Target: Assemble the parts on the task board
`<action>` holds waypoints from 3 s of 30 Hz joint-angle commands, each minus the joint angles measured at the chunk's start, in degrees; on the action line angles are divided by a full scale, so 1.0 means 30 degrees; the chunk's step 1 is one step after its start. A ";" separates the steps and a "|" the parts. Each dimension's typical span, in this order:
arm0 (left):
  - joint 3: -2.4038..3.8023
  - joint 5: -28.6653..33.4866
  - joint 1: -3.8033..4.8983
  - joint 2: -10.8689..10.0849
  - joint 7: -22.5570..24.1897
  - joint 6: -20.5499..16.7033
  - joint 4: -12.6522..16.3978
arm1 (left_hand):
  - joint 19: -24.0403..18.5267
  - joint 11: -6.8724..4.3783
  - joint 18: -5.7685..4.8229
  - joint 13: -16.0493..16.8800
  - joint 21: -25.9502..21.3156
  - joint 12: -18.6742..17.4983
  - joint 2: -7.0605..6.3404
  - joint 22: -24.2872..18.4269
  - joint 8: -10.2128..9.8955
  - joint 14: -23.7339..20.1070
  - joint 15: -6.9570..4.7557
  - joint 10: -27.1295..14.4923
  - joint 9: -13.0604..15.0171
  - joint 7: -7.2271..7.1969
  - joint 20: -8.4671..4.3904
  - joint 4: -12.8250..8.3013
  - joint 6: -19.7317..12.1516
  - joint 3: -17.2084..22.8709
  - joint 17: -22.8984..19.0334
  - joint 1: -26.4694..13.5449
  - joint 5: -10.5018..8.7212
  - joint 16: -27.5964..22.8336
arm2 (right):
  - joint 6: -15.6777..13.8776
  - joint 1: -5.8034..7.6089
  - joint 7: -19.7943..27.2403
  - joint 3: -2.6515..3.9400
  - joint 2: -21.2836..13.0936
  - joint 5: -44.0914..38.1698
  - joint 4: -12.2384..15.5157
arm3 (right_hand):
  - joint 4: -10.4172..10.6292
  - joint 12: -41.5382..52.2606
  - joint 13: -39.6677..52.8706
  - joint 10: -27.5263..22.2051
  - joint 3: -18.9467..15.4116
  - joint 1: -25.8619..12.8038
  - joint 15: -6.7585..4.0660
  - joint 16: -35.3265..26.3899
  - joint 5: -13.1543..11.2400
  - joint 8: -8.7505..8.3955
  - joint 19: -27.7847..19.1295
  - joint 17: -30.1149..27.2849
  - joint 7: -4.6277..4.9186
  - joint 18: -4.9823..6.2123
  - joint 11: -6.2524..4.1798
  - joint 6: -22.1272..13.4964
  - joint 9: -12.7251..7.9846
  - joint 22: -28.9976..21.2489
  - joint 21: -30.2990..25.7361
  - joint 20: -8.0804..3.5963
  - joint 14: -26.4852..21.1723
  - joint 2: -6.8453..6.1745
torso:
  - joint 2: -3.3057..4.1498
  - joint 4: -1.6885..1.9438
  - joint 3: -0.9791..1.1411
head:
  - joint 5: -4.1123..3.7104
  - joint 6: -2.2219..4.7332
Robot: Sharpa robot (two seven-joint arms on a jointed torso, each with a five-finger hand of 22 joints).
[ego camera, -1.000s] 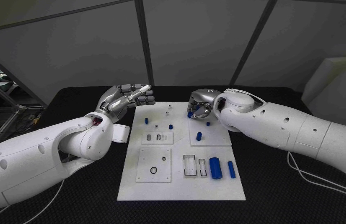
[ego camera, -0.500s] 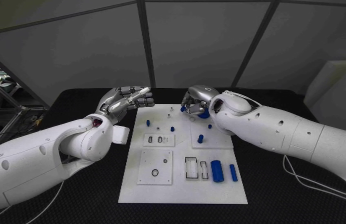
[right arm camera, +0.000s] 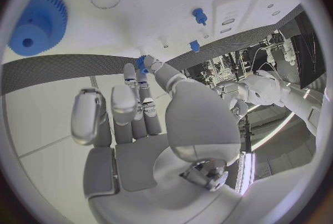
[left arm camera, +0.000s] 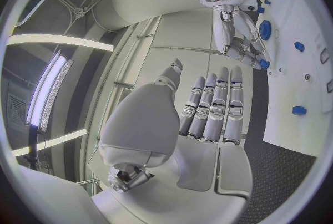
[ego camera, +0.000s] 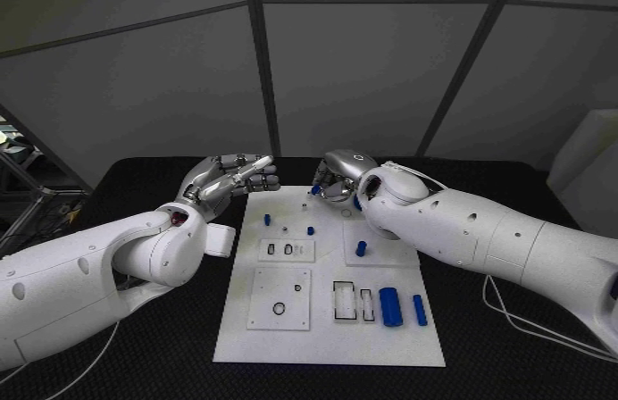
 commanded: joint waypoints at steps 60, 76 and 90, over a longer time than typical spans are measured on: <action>0.0028 -0.0110 0.0269 0.0303 -0.0160 0.0329 -0.0187 | 0.0171 0.0012 -0.0257 -0.0015 0.0067 -0.0186 0.0115 -0.0048 -0.0153 -0.0066 0.0104 0.0112 -0.0027 0.0196 -0.0012 -0.0127 0.0108 -0.0032 -0.0002 0.0146 -0.0141 -0.0122 | 0.1101 0.0067 -0.0400 0.0008 0.1678 -0.0137 -0.1839 | 0.0767 -0.0094 -0.0076 -0.0887 -0.0256 -0.0347 0.0009 0.0005 -0.0091 -0.0297 -0.0071 -0.0483 0.0326 -0.0178 0.0273 -0.0723 0.0368 -0.0212 -0.0035 0.0129 -0.0055 -0.0525 | 0.0082 -0.0086 0.0000 | 0.0411 -0.0046; 0.0028 -0.0110 0.0274 0.0287 -0.0173 0.0312 -0.0239 | 0.0168 0.0024 -0.0259 -0.0016 0.0063 -0.0220 0.0136 -0.0058 -0.0176 -0.0071 0.0112 0.0106 -0.0034 0.0208 -0.0007 -0.0148 0.0094 -0.0033 -0.0003 0.0148 -0.0168 -0.0149 | 0.0058 0.0079 -0.0183 0.0007 0.1702 0.0280 -0.2069 | 0.2952 -0.0013 -0.0111 -0.6634 -0.4557 0.1737 0.1193 -0.5134 -0.2117 -0.0449 -0.4768 -0.7688 0.1404 0.1296 0.1570 -0.9315 -0.0728 -0.7899 -0.4316 0.1145 -0.2305 -0.2466 | 0.0096 -0.0077 -0.0003 | 0.0383 0.0028; 0.0021 -0.0110 0.0275 -0.0061 -0.0176 0.0318 -0.0249 | 0.0158 0.0036 -0.0262 -0.0019 0.0054 -0.0258 0.0145 -0.0070 -0.0200 -0.0089 0.0124 0.0089 -0.0040 0.0216 -0.0001 -0.0172 0.0079 -0.0039 -0.0007 0.0150 -0.0192 -0.0183 | -0.1488 0.0070 -0.0358 0.0025 -0.2501 0.2520 0.2399 | 0.4090 0.2028 0.0570 -0.1605 -0.4587 0.2753 0.0365 -0.1341 -0.1336 0.0539 -0.1019 -0.2671 0.0948 0.0243 0.0579 -0.3862 -0.0317 -0.2532 -0.1436 0.0602 -0.0139 -0.1468 | -0.0030 -0.0408 0.0109 | 0.0454 0.0083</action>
